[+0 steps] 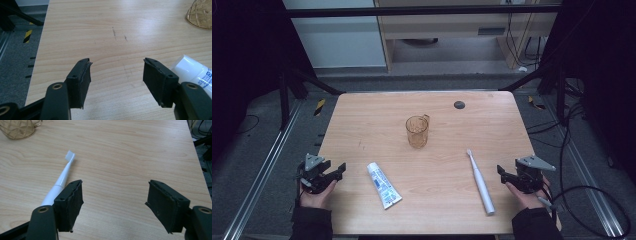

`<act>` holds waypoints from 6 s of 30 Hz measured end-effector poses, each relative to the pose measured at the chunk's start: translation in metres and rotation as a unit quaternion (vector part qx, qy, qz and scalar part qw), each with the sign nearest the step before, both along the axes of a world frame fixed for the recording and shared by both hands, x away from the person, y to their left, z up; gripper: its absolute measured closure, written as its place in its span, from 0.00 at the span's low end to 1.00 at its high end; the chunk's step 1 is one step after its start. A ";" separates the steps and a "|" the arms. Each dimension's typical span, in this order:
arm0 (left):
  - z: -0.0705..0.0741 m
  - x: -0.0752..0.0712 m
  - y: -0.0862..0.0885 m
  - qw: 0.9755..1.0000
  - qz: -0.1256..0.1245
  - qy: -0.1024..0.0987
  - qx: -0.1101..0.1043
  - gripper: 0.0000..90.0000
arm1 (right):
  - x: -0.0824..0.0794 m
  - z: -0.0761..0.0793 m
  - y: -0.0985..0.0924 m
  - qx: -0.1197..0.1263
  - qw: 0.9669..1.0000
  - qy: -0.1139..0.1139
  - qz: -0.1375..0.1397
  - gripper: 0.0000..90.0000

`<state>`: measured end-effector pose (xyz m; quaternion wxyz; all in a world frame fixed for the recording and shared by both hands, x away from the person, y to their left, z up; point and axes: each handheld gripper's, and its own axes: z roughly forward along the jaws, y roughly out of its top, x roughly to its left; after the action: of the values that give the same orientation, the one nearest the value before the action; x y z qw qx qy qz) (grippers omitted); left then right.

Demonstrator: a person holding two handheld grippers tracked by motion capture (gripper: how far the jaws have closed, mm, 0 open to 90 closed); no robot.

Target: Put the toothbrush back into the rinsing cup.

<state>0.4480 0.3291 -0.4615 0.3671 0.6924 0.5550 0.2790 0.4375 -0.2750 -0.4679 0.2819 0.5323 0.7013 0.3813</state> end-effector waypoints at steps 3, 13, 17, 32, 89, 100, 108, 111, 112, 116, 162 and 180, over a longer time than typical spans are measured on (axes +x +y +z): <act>0.000 -0.001 -0.001 1.000 -0.002 0.002 -0.002 0.43 | -0.002 0.001 0.001 -0.004 1.000 0.001 0.005 0.33; -0.004 -0.007 -0.009 1.000 -0.014 0.015 0.002 0.46 | -0.010 0.008 0.015 -0.002 0.999 0.011 0.032 0.43; -0.006 -0.006 -0.010 1.000 -0.019 0.022 0.003 0.49 | -0.011 0.009 0.020 -0.002 0.999 0.013 0.040 0.46; -0.006 -0.007 -0.015 0.999 -0.028 0.029 0.019 0.57 | -0.020 0.011 0.038 0.004 0.996 0.043 0.083 0.72; -0.007 -0.007 -0.018 0.999 -0.029 0.034 0.032 0.57 | -0.046 -0.008 0.056 0.001 0.983 0.123 0.136 0.99; -0.007 -0.006 -0.018 0.999 -0.027 0.031 0.031 0.55 | -0.042 0.005 0.052 0.002 0.988 0.094 0.125 0.91; -0.006 -0.005 -0.016 0.999 -0.024 0.027 0.033 0.54 | -0.034 0.012 0.048 -0.004 0.990 0.084 0.113 0.84; -0.006 -0.005 -0.016 0.999 -0.024 0.027 0.034 0.53 | -0.030 0.017 0.046 0.001 0.990 0.082 0.112 0.79; -0.006 -0.005 -0.016 0.999 -0.025 0.026 0.034 0.53 | -0.028 0.018 0.046 0.002 0.990 0.081 0.111 0.77; -0.006 -0.004 -0.017 0.999 -0.030 0.023 0.037 0.51 | -0.021 0.025 0.048 -0.004 0.991 0.083 0.107 0.69; -0.009 -0.002 -0.019 0.998 -0.043 0.026 0.047 0.47 | 0.041 0.036 0.093 -0.101 0.965 0.181 0.162 0.57; -0.010 -0.002 -0.019 0.997 -0.044 0.029 0.048 0.47 | 0.045 0.016 0.097 -0.125 0.948 0.233 0.176 0.59</act>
<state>0.4463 0.3102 -0.4712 0.3295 0.7406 0.5203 0.2686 0.4828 -0.1778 -0.4523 0.1028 0.4352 0.8719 0.1996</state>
